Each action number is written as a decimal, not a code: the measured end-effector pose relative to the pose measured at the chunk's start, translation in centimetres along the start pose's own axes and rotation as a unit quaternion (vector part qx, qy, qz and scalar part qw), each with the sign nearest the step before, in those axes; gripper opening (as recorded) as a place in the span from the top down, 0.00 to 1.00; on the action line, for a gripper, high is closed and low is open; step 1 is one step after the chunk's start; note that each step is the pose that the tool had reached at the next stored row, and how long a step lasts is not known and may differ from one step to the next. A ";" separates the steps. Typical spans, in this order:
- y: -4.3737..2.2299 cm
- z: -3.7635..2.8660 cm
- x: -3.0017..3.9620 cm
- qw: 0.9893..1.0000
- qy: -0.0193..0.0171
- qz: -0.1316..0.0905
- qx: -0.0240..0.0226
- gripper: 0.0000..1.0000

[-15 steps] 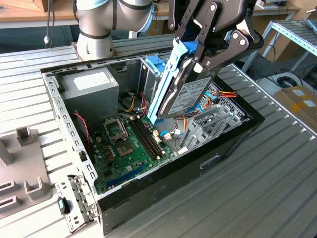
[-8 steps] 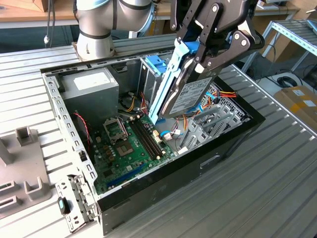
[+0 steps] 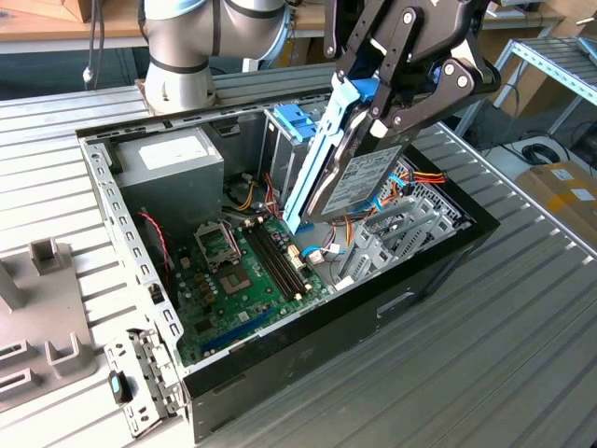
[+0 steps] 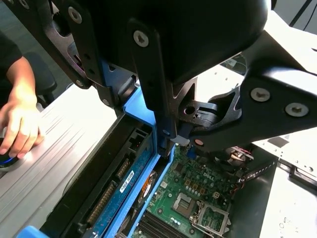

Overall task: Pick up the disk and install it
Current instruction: 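Pick up the disk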

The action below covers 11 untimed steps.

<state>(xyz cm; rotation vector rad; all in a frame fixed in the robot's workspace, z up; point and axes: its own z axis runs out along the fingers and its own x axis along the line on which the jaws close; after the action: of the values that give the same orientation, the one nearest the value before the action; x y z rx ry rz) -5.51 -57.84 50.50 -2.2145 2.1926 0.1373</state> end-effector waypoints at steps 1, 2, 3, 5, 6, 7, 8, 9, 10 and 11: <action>-0.07 0.01 0.00 1.000 0.000 0.000 0.000 0.63; -0.13 0.02 0.00 1.000 0.000 0.000 0.000 0.63; -0.18 0.04 0.01 1.000 0.000 0.000 0.000 0.63; -0.26 0.05 0.01 1.000 0.000 0.000 0.000 0.63; -0.29 0.06 0.01 1.000 0.000 0.000 0.000 0.63; -0.34 0.07 0.01 1.000 0.000 0.000 0.000 0.63; -0.40 0.07 0.01 1.000 0.000 0.000 0.000 0.63; -0.46 0.08 0.01 1.000 0.000 0.000 0.000 0.63; -0.56 0.10 0.01 1.000 0.000 0.000 0.000 0.63; -0.63 0.11 0.01 1.000 0.000 0.000 0.000 0.63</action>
<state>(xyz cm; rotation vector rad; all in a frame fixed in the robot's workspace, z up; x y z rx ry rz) -4.88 -57.84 50.37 -2.2146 2.1925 0.1374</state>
